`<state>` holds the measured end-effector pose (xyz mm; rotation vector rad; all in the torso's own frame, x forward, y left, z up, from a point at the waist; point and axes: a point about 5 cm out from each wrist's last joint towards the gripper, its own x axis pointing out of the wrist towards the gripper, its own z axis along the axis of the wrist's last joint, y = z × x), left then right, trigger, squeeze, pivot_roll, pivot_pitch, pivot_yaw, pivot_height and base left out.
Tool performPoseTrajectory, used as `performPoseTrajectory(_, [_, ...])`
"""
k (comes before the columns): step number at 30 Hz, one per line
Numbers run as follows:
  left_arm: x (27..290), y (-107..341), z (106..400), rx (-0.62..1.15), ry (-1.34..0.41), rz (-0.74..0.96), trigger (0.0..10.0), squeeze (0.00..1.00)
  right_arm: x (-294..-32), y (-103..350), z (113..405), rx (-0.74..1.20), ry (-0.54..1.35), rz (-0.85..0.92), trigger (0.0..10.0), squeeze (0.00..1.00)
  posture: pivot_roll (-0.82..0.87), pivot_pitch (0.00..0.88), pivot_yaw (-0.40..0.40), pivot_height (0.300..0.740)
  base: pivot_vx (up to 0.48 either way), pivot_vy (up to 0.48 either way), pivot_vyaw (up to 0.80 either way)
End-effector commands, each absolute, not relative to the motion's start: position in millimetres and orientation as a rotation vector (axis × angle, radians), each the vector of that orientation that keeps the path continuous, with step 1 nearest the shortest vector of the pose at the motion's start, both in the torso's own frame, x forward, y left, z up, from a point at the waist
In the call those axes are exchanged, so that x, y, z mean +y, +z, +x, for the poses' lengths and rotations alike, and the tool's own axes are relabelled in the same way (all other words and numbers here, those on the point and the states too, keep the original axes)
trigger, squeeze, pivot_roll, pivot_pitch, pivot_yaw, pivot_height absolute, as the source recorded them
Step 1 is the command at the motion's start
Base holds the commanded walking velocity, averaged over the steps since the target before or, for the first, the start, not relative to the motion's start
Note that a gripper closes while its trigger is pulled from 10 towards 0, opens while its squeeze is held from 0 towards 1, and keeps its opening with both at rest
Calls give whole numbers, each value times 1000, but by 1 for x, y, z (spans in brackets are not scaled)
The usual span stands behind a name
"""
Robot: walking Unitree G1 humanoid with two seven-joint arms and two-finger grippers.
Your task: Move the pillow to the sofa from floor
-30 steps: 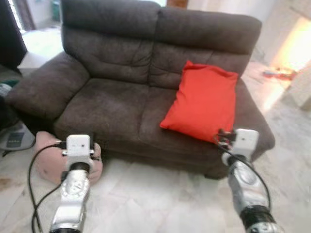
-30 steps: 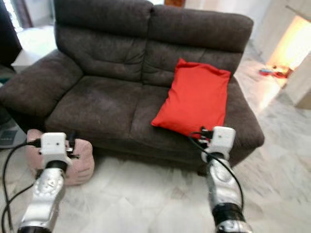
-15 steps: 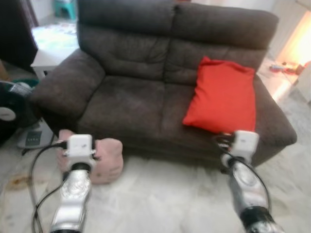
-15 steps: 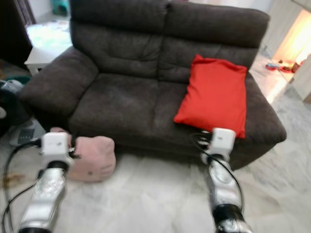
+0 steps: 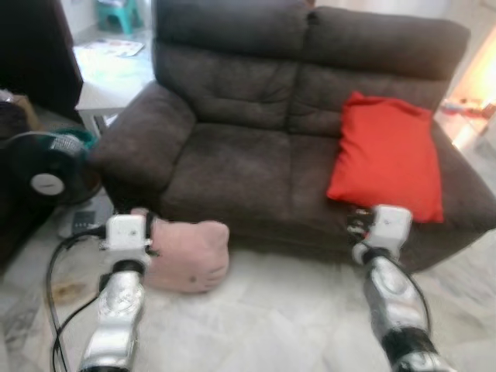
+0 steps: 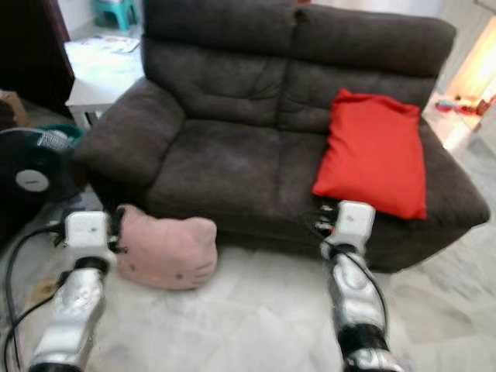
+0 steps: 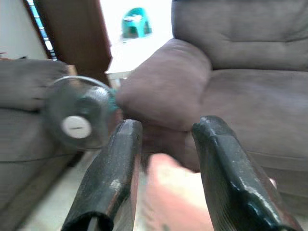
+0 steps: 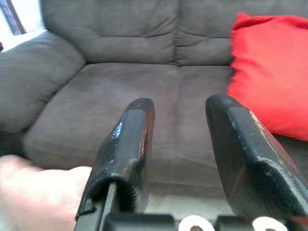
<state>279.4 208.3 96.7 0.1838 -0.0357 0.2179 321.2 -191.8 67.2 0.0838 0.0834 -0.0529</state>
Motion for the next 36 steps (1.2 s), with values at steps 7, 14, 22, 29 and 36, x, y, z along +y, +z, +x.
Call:
performPoseTrajectory(7, [200,97,281,-41,196,166,10000,0,-203,66,320,91,-82,74,10000,0,169,51,-84,740,0,480,0])
performPoseTrajectory(14, [200,97,281,-45,193,166,10000,0,-202,65,320,92,-79,74,10000,0,172,36,-82,740,0,480,0])
performPoseTrajectory(22, [192,94,283,-30,144,170,10000,0,-200,63,320,103,-71,76,10000,0,177,35,-81,740,0,141,0])
performPoseTrajectory(29, [190,81,282,24,129,147,10000,0,-199,58,318,119,-67,78,10000,0,178,40,-80,740,0,0,0])
performPoseTrajectory(36, [193,57,279,114,121,159,10000,0,-203,48,314,168,-77,69,10000,0,172,41,-80,740,0,0,0])
